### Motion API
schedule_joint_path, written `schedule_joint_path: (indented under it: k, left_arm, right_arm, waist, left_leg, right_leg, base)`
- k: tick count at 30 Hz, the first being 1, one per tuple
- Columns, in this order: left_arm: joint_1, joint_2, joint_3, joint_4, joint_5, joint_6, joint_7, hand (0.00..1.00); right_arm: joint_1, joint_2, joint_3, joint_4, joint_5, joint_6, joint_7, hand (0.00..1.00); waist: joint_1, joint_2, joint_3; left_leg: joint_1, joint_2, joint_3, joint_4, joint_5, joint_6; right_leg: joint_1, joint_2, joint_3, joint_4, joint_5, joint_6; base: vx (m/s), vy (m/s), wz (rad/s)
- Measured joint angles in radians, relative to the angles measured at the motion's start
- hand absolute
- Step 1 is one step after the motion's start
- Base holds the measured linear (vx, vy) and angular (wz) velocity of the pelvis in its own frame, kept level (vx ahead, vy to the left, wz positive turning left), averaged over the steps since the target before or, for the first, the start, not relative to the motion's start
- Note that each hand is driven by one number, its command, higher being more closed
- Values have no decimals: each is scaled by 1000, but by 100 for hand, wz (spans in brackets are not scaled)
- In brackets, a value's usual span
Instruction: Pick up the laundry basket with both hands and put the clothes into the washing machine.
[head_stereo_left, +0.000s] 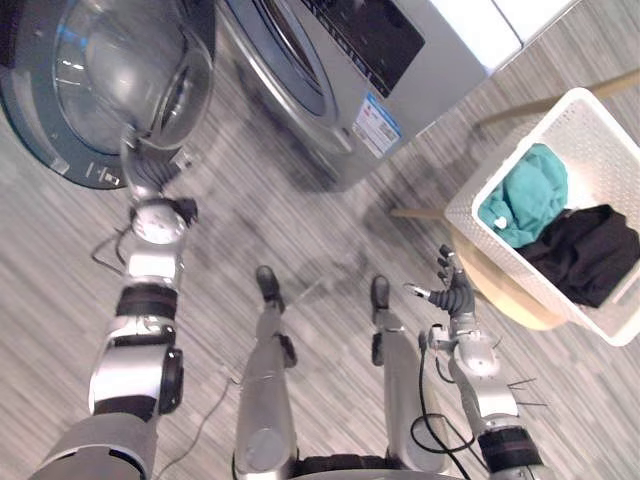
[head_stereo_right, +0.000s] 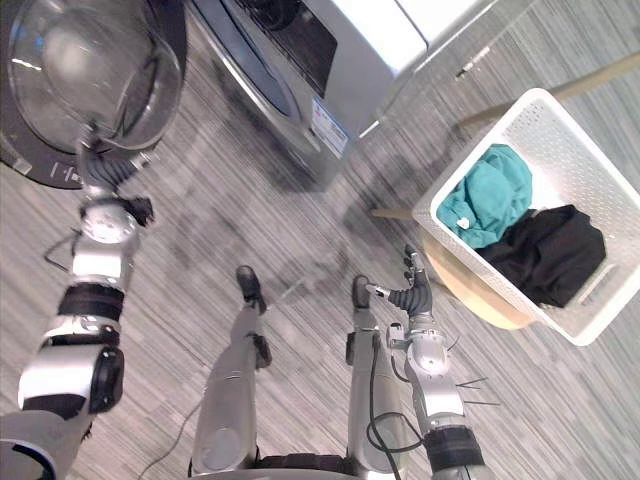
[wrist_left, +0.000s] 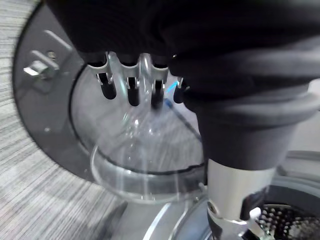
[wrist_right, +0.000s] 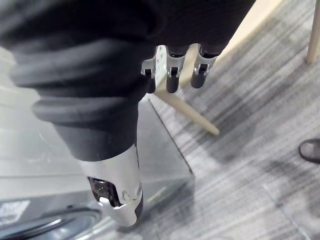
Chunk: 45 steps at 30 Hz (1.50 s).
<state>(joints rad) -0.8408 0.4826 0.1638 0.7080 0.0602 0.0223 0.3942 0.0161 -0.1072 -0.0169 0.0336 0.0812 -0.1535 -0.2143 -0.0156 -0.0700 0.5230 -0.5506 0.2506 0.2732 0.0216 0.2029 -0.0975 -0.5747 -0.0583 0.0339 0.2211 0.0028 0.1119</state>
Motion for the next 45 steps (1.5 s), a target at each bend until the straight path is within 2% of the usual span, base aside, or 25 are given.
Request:
schedule_joint_path:
  k: [7,12,16,19,21,22,24,28,29,31,32,33,34,35,36,37,39,40,42,43,44,45]
  left_arm:
    - [10,-17,49,1,34,26,-21,0]
    - [37,-17,80,-1,64,36,-21,0]
    - [146,-67,63,-51,66,34,-17,0]
    - [339,-141,15,-151,66,19,-19,0]
    - [520,-226,-30,-188,66,7,-23,0]
    - [562,-249,-46,-188,67,6,-24,0]
    - [721,-332,-91,-186,72,1,-50,0]
    - [876,-413,-173,-137,113,-10,-107,0]
    - [899,-430,-185,-108,127,-11,-120,0]
    - [921,-436,-193,-77,153,-14,-137,0]
    - [932,-437,-191,-61,162,-14,-148,0]
    - [934,-438,-191,-54,171,-16,-151,0]
    - [932,-436,-190,-32,187,-20,-152,0]
    - [928,-430,-177,-9,189,-21,-152,0]
    - [926,-430,-165,7,189,-21,-153,0]
    - [926,-427,-148,34,190,-21,-153,0]
    - [931,-420,-125,68,195,-21,-156,0]
    - [943,-422,-115,86,196,-20,-155,0]
    - [955,-424,-114,107,194,-19,-160,0]
    - [950,-422,-118,109,198,-20,-159,0]
    - [947,-420,-117,109,199,-25,-159,0]
    - [944,-416,-120,105,198,-34,-159,0]
  right_arm:
    - [62,2,-7,-73,30,-33,3,0]
    - [100,3,-5,-99,30,-35,4,0]
    - [105,4,-3,-99,28,-35,2,0]
    - [107,4,4,-101,15,-31,2,0]
    - [134,7,2,-97,-6,-15,2,0]
    - [141,13,-2,-97,-15,-12,2,0]
    - [176,49,-29,-93,-34,5,2,0]
    - [193,61,-55,-36,-90,24,2,0]
    - [193,59,-68,-11,-105,34,2,0]
    - [180,53,-79,33,-136,50,2,0]
    - [160,40,-87,61,-154,54,0,0]
    - [156,32,-88,74,-161,55,0,0]
    - [144,17,-87,99,-180,55,0,0]
    - [133,13,-87,112,-191,55,0,0]
    - [130,10,-87,115,-197,55,0,0]
    - [121,3,-87,116,-213,55,0,0]
    - [124,-9,-81,124,-236,55,0,0]
    - [129,-31,-79,126,-258,56,-1,0]
    - [141,-65,-65,127,-284,68,-2,0]
    - [144,-79,-58,128,-292,72,-2,0]
    - [134,-101,-49,136,-304,77,-3,0]
    - [128,-126,-31,145,-322,78,-3,0]
  waist:
    - [4,-5,2]
    - [10,-5,2]
    - [32,-5,2]
    - [36,-6,-7]
    - [40,-4,-89]
    - [42,-3,-103]
    - [41,4,-170]
    - [29,17,-238]
    - [24,28,-259]
    - [24,43,-272]
    - [5,53,-276]
    - [-6,58,-280]
    - [-13,65,-288]
    - [-13,68,-293]
    - [-13,72,-297]
    - [-20,83,-304]
    - [-15,85,-305]
    - [-11,100,-307]
    - [-11,108,-307]
    - [-11,99,-301]
    - [-6,105,-303]
    - [4,99,-300]
  left_leg:
    - [-18,14,1,30,-10,-4]
    - [-12,14,0,62,-22,6]
    - [64,10,0,84,-48,10]
    - [155,-6,2,99,-82,15]
    - [188,-15,17,103,-107,6]
    - [205,-15,23,103,-113,5]
    - [269,-17,53,103,-141,-5]
    - [363,1,146,144,-207,-23]
    - [386,16,188,171,-234,-27]
    - [450,44,271,168,-258,-34]
    - [494,58,324,159,-259,-38]
    - [511,64,343,155,-258,-41]
    - [551,82,387,153,-265,-54]
    - [580,97,425,155,-270,-67]
    - [596,107,444,158,-273,-71]
    - [623,138,473,190,-283,-85]
    - [623,223,465,368,-285,-88]
    - [602,293,425,524,-263,-46]
    - [531,346,295,715,-158,117]
    - [474,330,208,807,-207,96]
    - [402,279,116,891,-306,65]
    - [359,219,64,886,-360,46]
  right_leg:
    - [-8,9,-2,4,3,-5]
    - [10,5,-4,21,-1,-3]
    - [78,-4,-5,60,-34,-3]
    - [155,-23,-5,105,-76,-1]
    - [177,-32,6,110,-99,3]
    - [191,-33,12,106,-100,4]
    - [231,-32,43,94,-114,11]
    - [274,-13,145,76,-111,12]
    - [278,0,170,66,-96,12]
    - [277,-13,29,56,-68,-47]
    - [294,-76,-207,60,-81,-116]
    - [304,-105,-300,68,-84,-131]
    - [323,-143,-453,86,-78,-144]
    - [331,-143,-513,100,-66,-127]
    - [335,-134,-522,105,-65,-121]
    - [334,-102,-496,105,-81,-108]
    - [346,-55,-436,106,-108,-119]
    - [366,-19,-400,105,-118,-131]
    - [416,9,-344,77,-126,-146]
    - [434,15,-318,60,-135,-159]
    - [448,12,-282,51,-136,-161]
    - [463,10,-258,50,-131,-154]
  base:
    - [-7,-11,-2]
    - [-20,-6,4]
    - [-19,-16,8]
    - [2,-38,11]
    - [51,-21,-5]
    - [108,-21,-23]
    - [141,-27,-35]
    - [128,-5,-86]
    - [100,22,-132]
    - [105,30,-145]
    - [61,22,-102]
    - [101,18,-116]
    - [122,-27,-103]
    - [146,-51,-118]
    - [152,-119,-124]
    - [138,-153,-130]
    - [143,-185,-124]
    - [152,-182,-107]
    - [199,-141,-91]
    - [214,-25,-77]
    - [216,41,-84]
    - [209,30,-77]
